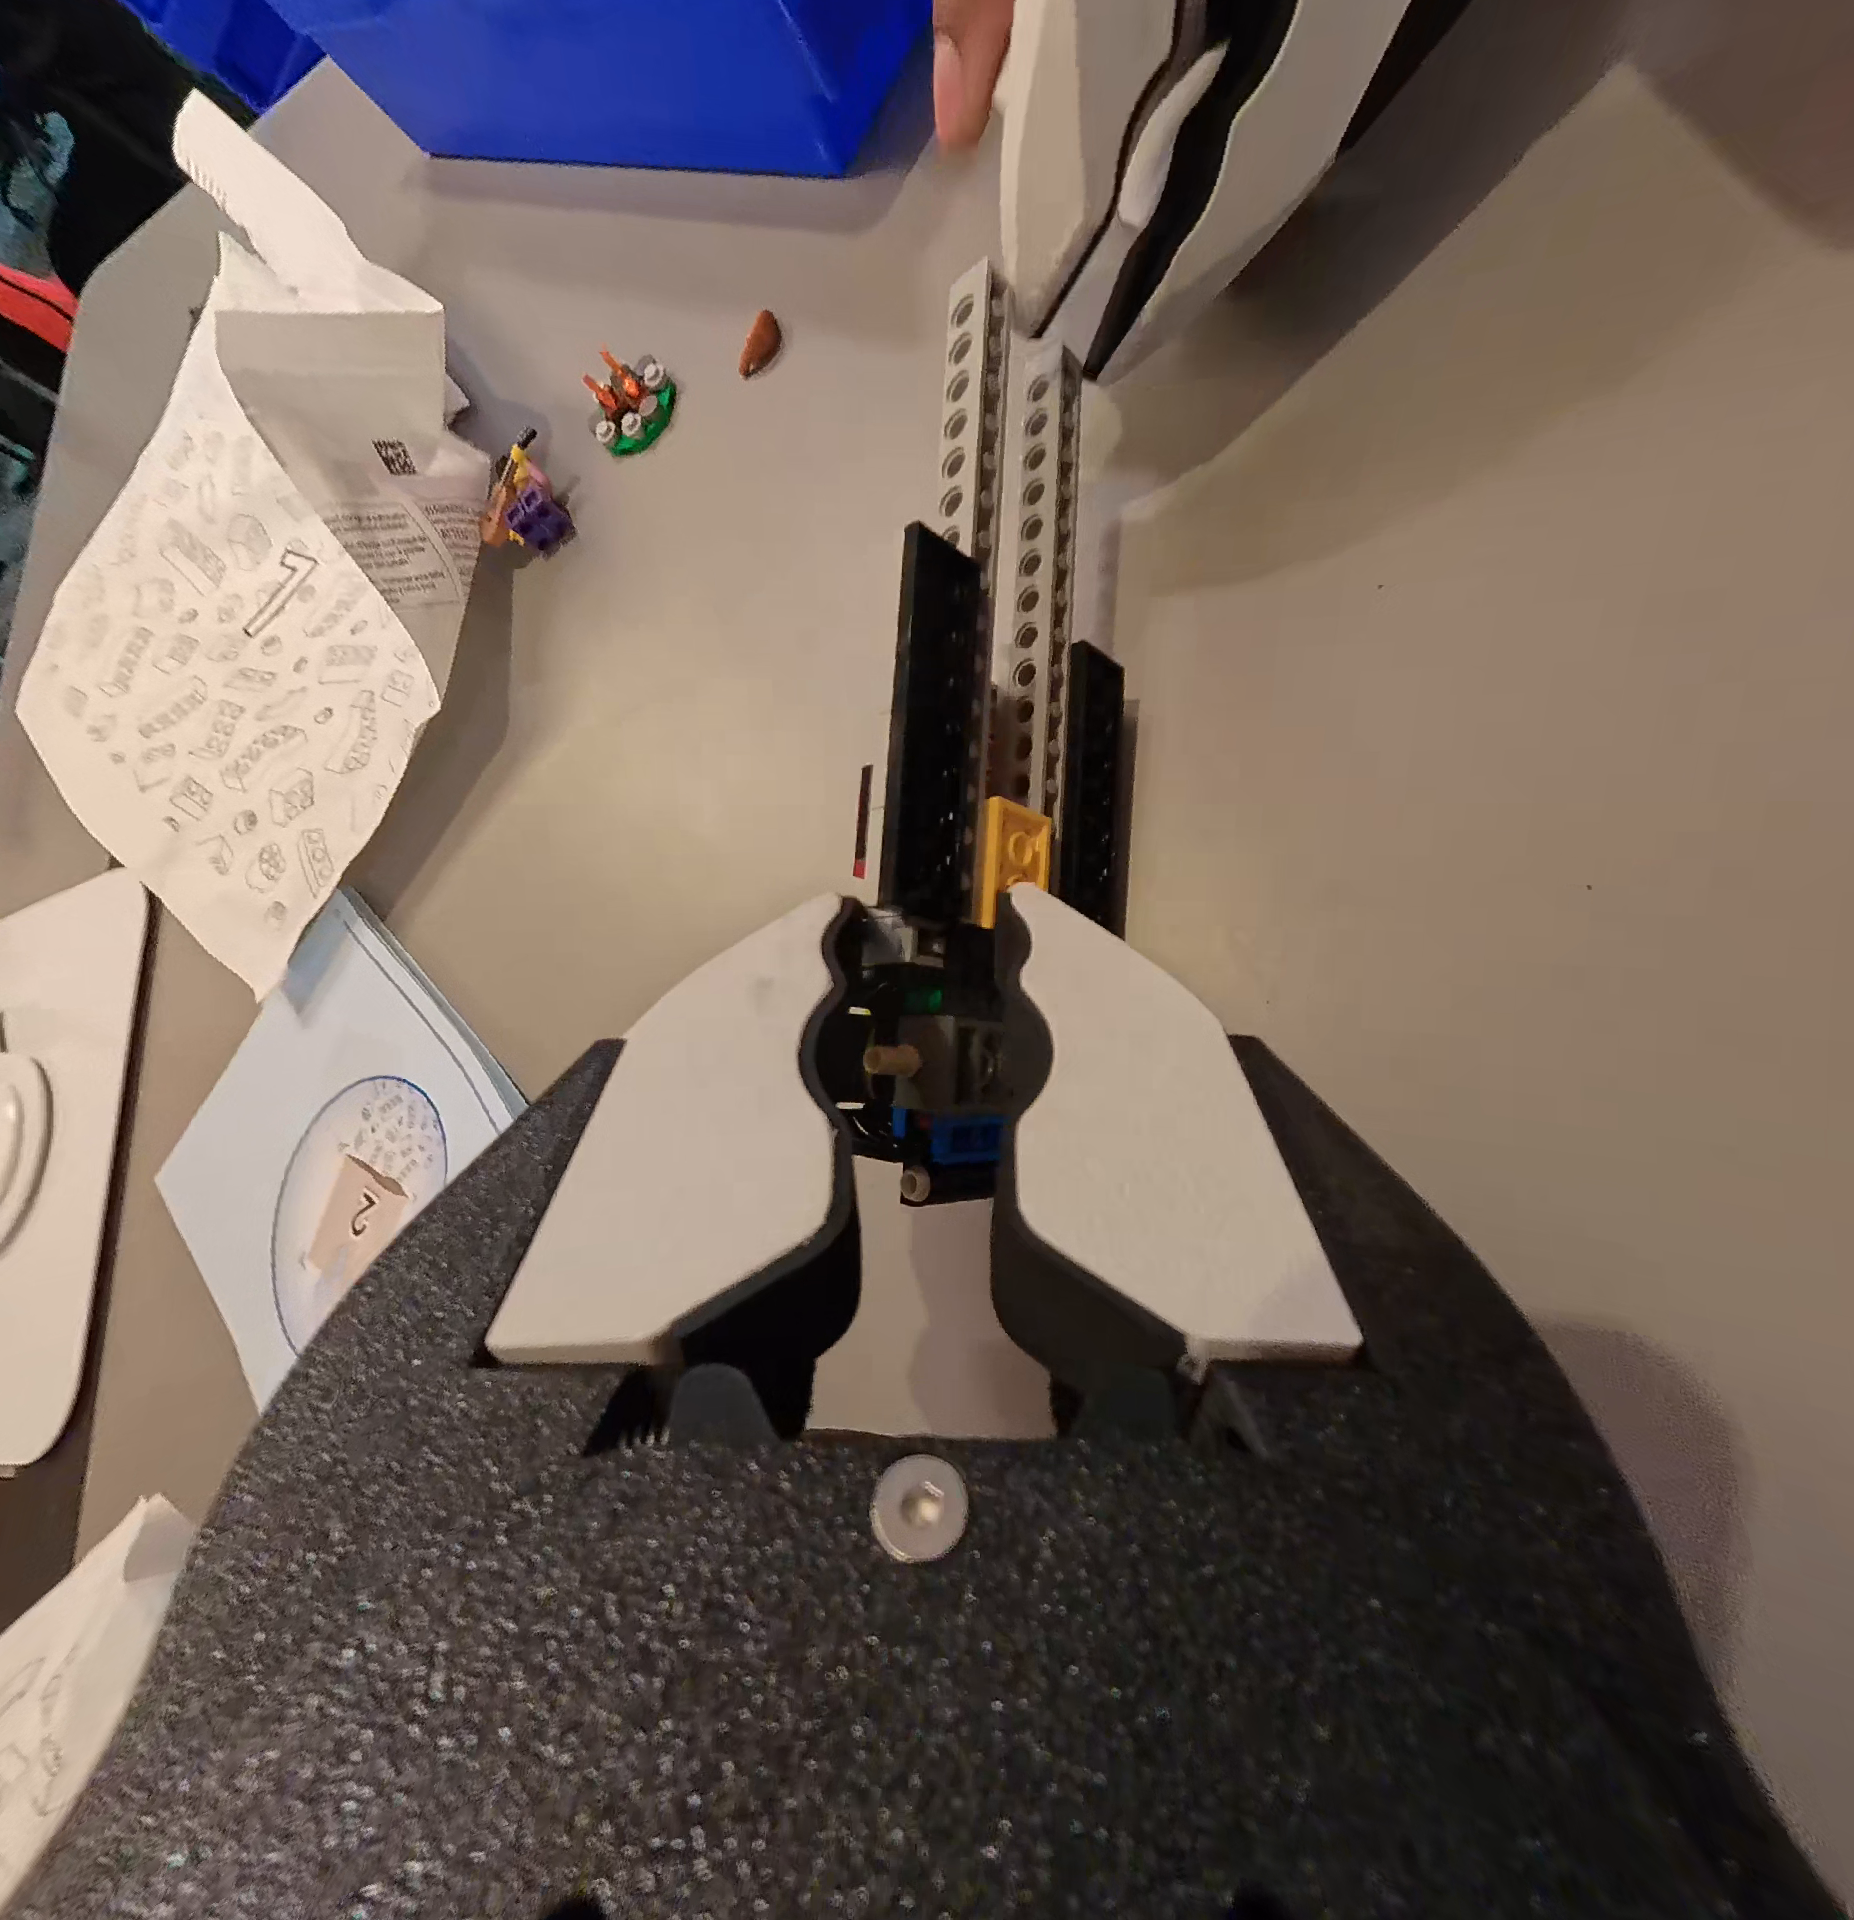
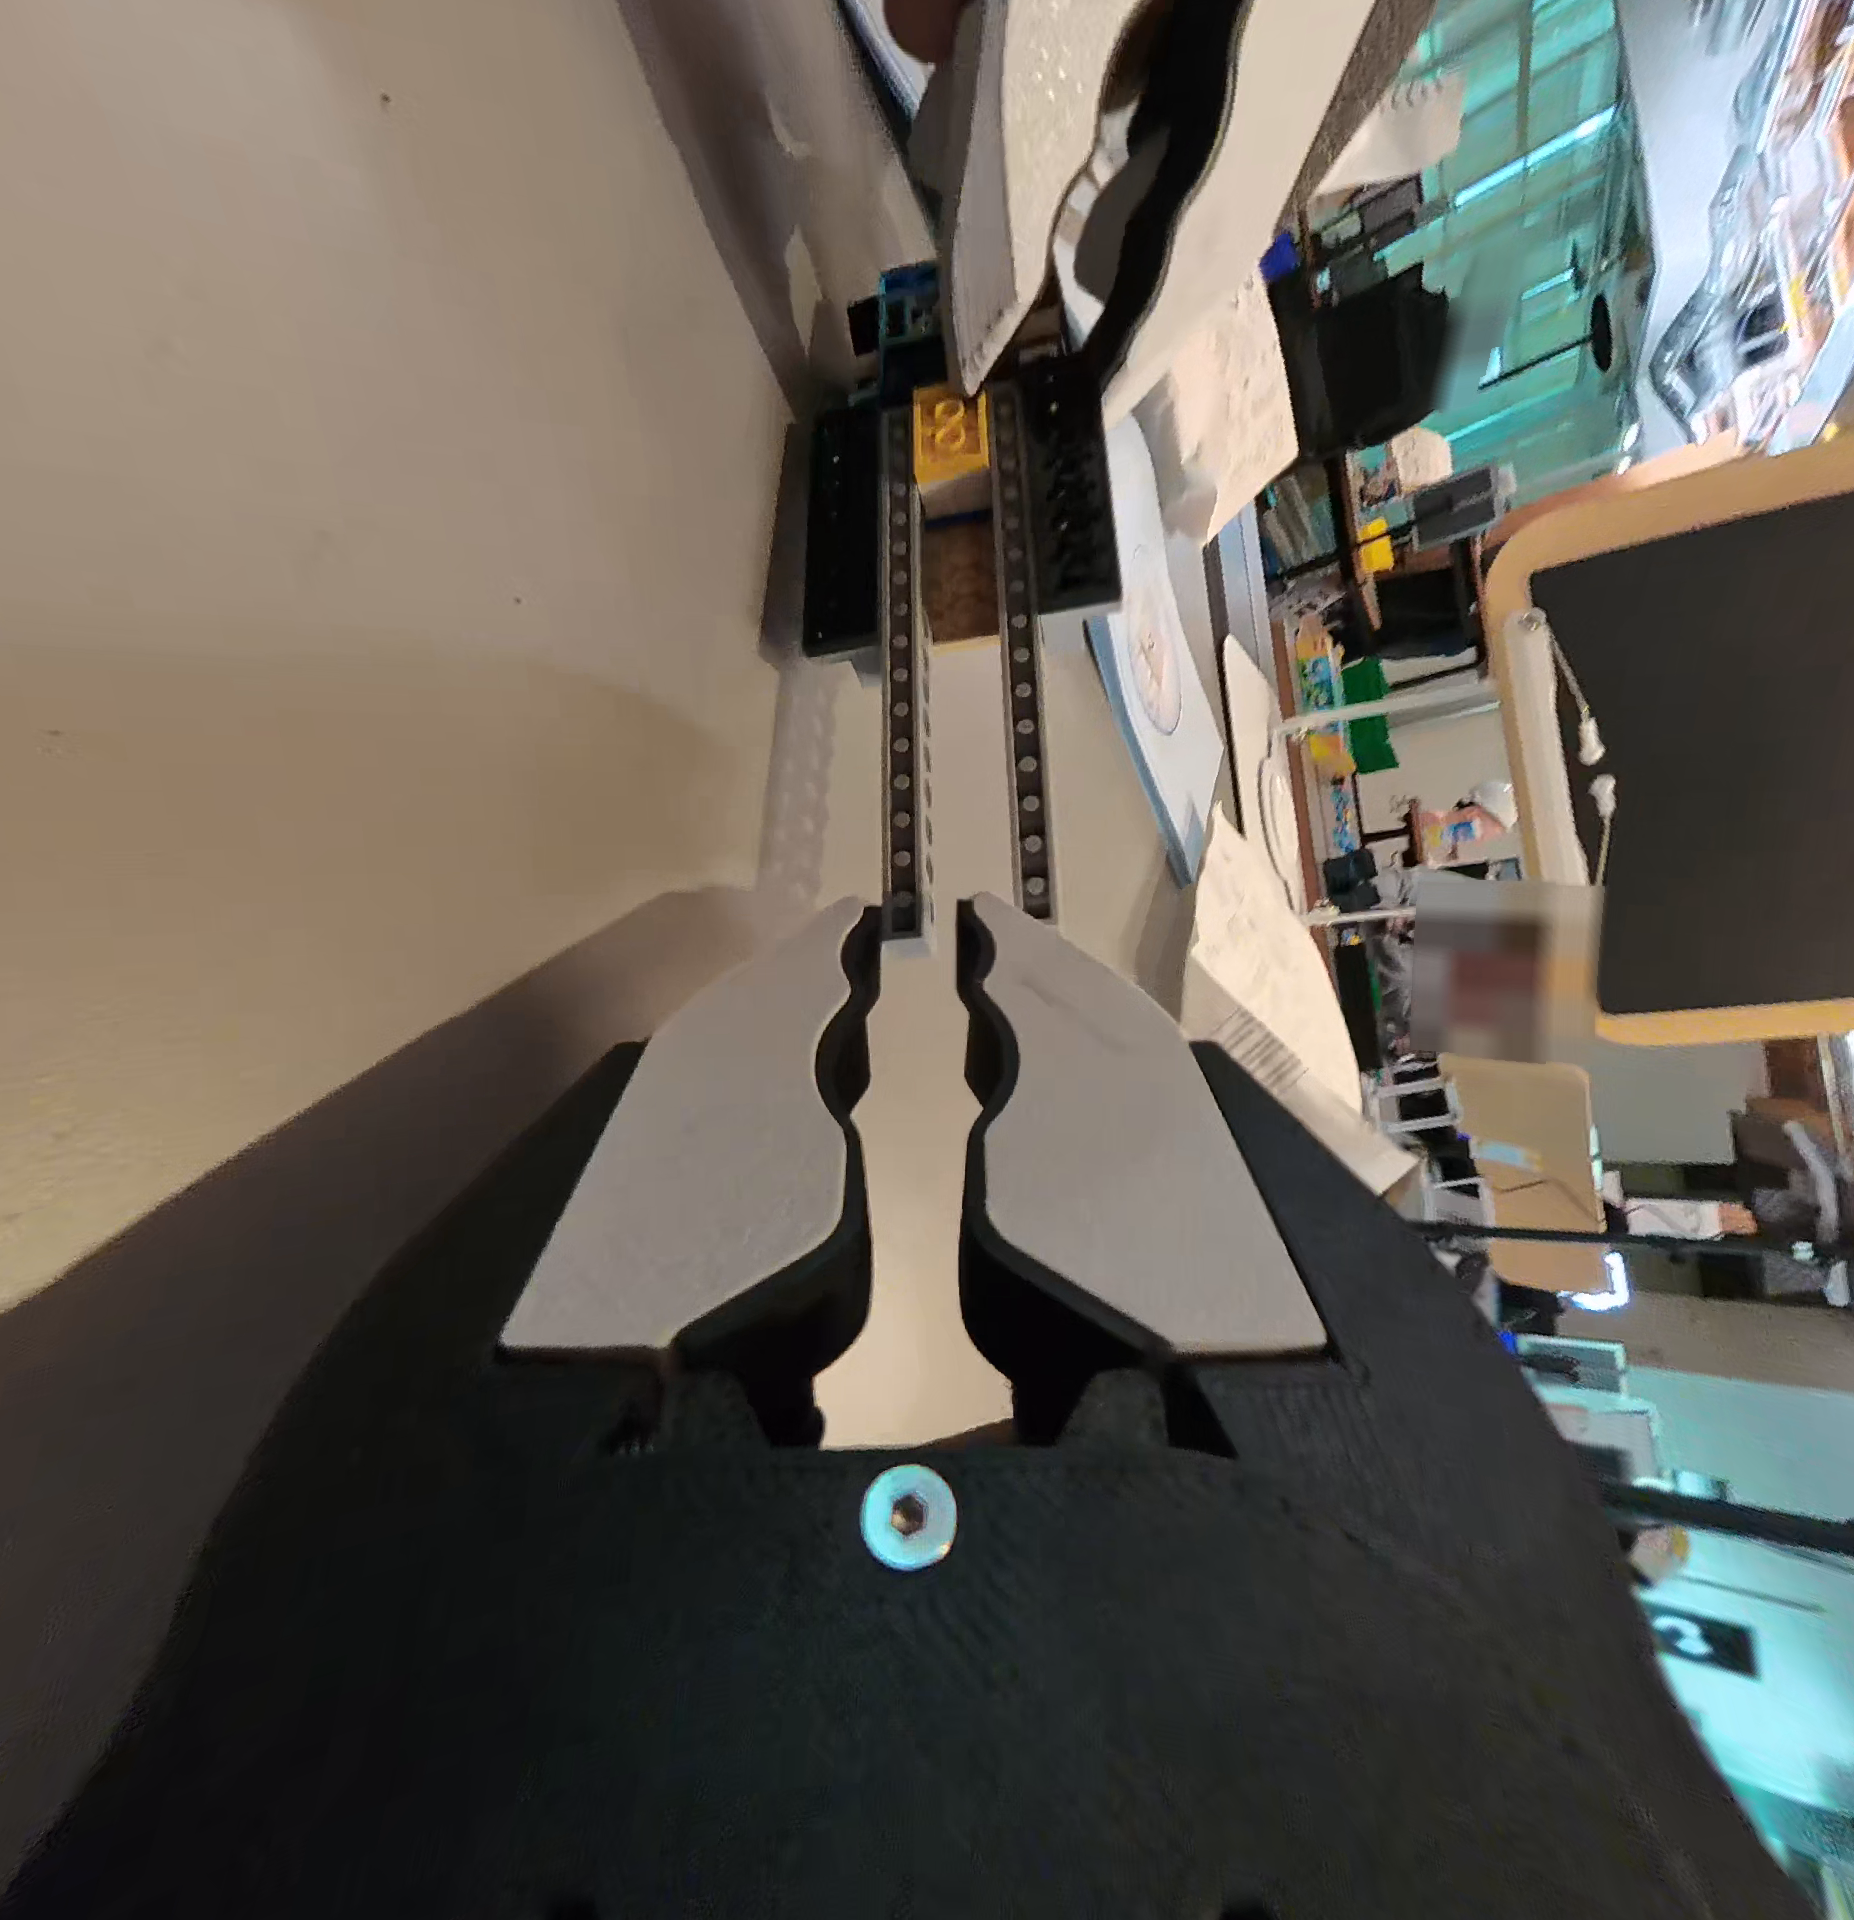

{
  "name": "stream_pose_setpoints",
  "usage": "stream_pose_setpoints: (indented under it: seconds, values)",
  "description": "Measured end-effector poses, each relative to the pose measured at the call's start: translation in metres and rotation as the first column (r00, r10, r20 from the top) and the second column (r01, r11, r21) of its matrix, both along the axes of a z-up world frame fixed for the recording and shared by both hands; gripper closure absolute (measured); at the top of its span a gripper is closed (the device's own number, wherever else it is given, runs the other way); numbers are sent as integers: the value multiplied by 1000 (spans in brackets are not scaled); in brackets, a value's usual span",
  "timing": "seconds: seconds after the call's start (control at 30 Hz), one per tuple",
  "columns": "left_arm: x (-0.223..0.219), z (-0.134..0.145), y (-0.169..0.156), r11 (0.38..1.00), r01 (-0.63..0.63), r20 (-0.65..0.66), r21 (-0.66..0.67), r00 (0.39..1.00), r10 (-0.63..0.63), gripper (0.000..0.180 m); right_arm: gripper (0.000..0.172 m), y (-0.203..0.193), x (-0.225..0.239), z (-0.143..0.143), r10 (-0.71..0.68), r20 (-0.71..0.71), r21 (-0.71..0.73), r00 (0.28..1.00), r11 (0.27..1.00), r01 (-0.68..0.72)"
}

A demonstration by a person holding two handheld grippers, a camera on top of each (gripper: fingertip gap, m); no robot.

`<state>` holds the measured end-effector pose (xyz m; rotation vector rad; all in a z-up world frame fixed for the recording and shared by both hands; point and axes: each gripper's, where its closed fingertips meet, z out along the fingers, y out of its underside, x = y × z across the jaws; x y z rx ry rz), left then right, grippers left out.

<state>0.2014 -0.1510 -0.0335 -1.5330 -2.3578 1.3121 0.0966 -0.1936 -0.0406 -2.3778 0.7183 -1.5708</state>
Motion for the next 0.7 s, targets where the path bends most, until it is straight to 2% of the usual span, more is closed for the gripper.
stream_pose_setpoints:
  seconds: [0.03, 0.17, 0.27, 0.37, 0.5, 0.57, 0.7]
  values:
    - [-2, -1, -1, 1000, 5, 15, -10, 1000, -5, 157, 157, -1, -4, 0, -16, -5, 24, 1000, 1000, 16]
    - [-10, -1, -1, 998, 39, 41, -46, 998, -37, 157, 153, -1, -22, 10, -72, 5, 236, 997, 969, 69]
    - [-17, -1, 0, 995, 74, 57, -71, 996, -70, 157, 149, 4, -26, 25, -91, 18, 438, 996, 896, 73]
    - [-21, -1, 0, 992, 90, 65, -91, 994, -84, 157, 146, 11, -16, 27, -87, -55, 566, 995, 818, 102]
    - [-22, 0, 0, 988, 99, 75, -118, 993, -90, 157, 147, 9, 0, 8, -119, -163, 601, 979, 775, 195]
    - [-21, 1, 0, 987, 98, 72, -129, 993, -89, 157, 158, 8, 3, 2, -125, -160, 601, 979, 775, 197]
    - [-18, 4, 3, 989, 89, 39, -122, 996, -85, 157, 159, 11, 6, 5, -97, -84, 508, 992, 852, 126]
